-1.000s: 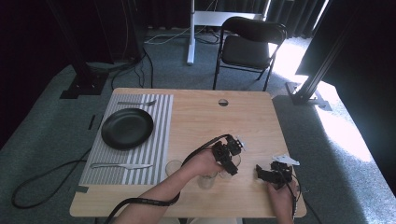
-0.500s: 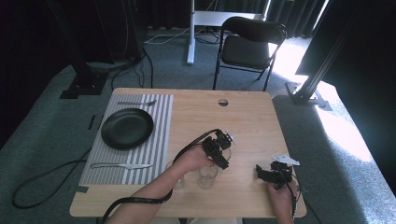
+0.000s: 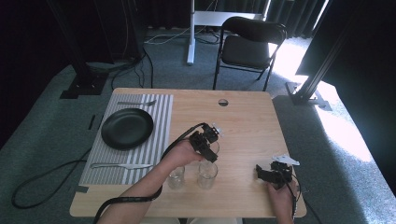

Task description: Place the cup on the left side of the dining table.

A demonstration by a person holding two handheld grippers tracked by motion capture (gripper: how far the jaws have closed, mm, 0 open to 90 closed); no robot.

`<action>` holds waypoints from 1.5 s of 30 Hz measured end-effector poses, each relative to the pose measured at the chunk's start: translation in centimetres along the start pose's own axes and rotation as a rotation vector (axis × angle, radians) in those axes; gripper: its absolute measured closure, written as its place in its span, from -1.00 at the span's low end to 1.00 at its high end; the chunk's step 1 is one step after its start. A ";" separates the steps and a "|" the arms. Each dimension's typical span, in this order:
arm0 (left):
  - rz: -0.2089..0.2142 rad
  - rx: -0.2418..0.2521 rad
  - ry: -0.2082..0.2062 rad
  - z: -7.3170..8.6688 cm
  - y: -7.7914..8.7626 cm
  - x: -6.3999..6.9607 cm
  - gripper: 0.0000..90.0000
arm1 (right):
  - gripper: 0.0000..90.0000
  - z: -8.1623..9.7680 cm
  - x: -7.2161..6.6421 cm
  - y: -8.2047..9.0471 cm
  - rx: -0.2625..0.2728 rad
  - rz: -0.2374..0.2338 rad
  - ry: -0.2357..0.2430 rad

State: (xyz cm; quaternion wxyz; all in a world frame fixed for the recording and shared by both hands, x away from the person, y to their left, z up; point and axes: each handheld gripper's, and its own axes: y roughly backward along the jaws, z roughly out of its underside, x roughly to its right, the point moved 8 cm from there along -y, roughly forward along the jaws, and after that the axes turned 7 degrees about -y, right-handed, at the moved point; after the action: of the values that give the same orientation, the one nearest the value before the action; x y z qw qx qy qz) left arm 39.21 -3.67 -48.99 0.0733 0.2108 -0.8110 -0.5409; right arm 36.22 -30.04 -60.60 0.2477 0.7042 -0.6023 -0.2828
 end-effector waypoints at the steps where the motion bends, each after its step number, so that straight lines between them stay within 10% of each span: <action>1: -0.004 -0.001 0.006 0.3 0.1 -0.3 -0.36 | -0.72 0.0 0.0 0.0 0.000 0.000 0.000; 45: -0.118 -0.030 0.250 12.3 5.5 -8.9 -0.37 | -0.72 0.0 0.0 0.0 -0.001 0.003 -0.004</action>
State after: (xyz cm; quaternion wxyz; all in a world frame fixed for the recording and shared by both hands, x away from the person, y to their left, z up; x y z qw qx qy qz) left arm 41.49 12.24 -47.98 0.1451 0.3229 -0.7734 -0.5259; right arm 36.21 -30.07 -60.61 0.2473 0.7027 -0.6036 -0.2841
